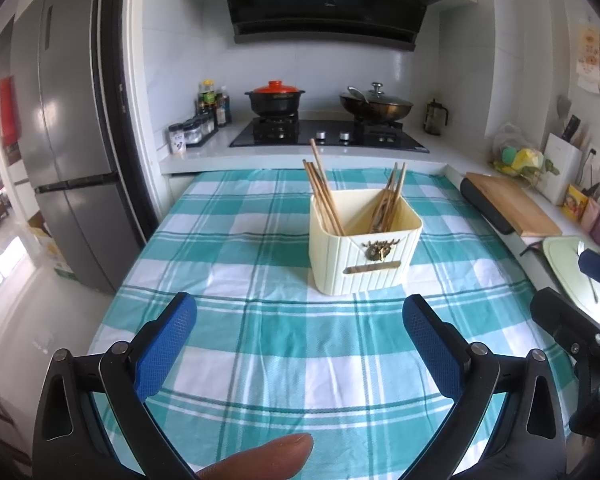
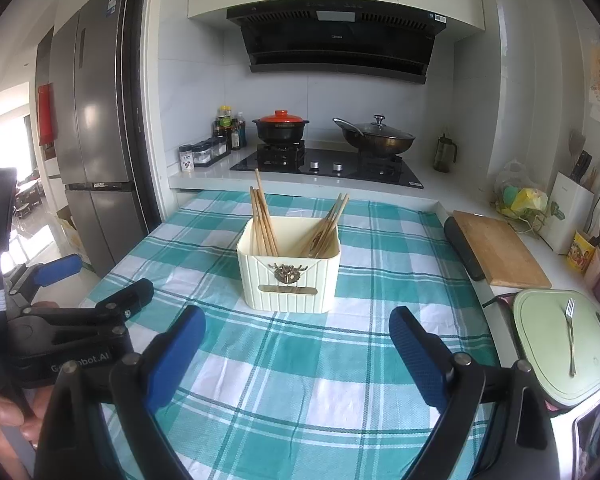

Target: Organize utensils

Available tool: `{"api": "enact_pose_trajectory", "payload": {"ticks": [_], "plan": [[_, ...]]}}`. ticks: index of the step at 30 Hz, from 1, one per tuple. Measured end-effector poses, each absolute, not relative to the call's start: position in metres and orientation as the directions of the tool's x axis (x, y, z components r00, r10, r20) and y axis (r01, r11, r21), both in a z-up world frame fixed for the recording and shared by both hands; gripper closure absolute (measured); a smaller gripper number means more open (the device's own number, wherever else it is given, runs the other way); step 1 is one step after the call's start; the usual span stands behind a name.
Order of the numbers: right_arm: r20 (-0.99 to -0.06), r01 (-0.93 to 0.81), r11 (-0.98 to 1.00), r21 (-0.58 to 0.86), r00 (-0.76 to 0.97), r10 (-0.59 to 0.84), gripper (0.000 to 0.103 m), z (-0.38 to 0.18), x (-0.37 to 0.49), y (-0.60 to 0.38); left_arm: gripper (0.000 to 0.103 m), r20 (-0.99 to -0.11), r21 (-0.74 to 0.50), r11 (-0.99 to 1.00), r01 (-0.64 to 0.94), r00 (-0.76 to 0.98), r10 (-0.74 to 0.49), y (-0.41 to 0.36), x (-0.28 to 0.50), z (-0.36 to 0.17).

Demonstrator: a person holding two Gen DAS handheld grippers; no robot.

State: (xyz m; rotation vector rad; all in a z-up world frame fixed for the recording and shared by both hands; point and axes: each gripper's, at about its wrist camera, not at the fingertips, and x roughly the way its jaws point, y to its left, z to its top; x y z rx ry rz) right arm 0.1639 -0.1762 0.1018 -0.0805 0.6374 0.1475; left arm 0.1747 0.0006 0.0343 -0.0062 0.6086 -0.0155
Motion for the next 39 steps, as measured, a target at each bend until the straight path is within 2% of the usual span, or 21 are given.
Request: {"api": "enact_pose_trajectory", "payload": {"ticks": [39], "plan": [[-0.599, -0.15, 0.987, -0.058, 0.796, 0.086, 0.008, 0.105, 0.1603, -0.176, 0.0, -0.559, 0.01, 1.0, 0.009, 0.829, -0.002, -0.0004, 0.1718, 0.0343]]}}
